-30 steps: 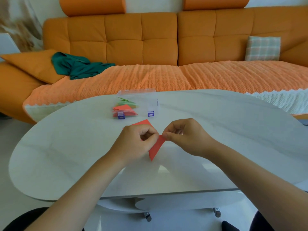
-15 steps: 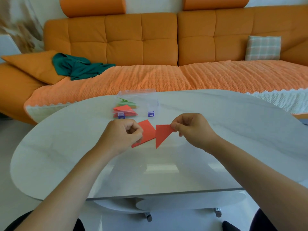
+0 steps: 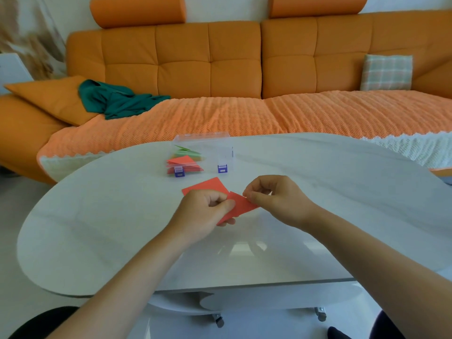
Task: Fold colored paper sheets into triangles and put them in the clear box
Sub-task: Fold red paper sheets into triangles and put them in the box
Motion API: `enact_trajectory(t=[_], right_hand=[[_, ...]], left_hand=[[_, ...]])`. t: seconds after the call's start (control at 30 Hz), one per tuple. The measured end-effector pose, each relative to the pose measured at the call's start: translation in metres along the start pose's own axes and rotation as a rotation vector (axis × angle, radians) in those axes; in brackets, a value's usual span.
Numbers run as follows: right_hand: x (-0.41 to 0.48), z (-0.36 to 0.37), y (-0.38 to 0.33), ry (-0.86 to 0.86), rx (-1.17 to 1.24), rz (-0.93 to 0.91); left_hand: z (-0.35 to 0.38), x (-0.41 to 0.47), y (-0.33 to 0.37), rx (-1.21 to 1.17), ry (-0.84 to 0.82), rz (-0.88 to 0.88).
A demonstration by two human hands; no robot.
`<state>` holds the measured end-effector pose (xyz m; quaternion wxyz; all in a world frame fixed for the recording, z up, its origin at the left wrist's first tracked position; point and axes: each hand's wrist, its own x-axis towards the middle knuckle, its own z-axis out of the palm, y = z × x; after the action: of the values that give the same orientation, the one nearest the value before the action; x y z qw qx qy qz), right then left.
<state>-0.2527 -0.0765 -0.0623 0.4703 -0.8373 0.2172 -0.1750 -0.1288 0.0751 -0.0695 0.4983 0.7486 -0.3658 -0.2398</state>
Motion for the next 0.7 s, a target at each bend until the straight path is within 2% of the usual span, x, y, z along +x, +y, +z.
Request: enact_trajectory(t=[0.1, 0.2, 0.47, 0.7], right_hand=[[-0.0012, 0.0058, -0.0013, -0.004, -0.008, -0.060], [-0.0009, 0.0079, -0.0028, -0.010, -0.015, -0.092], [-0.0017, 0.0075, -0.0033, -0.063, -0.033, -0.109], [-0.0044, 0.0109, -0.0047, -0.027, -0.007, -0.122]], left_hand=[[0.0035, -0.0018, -0.0029, 0.072, -0.100, -0.002], [0.0053, -0.0025, -0.0036, 0.106, -0.119, 0.024], [0.0030, -0.0035, 0.0009, 0.045, 0.064, 0.058], [0.0040, -0.0035, -0.0017, 0.074, 0.064, 0.086]])
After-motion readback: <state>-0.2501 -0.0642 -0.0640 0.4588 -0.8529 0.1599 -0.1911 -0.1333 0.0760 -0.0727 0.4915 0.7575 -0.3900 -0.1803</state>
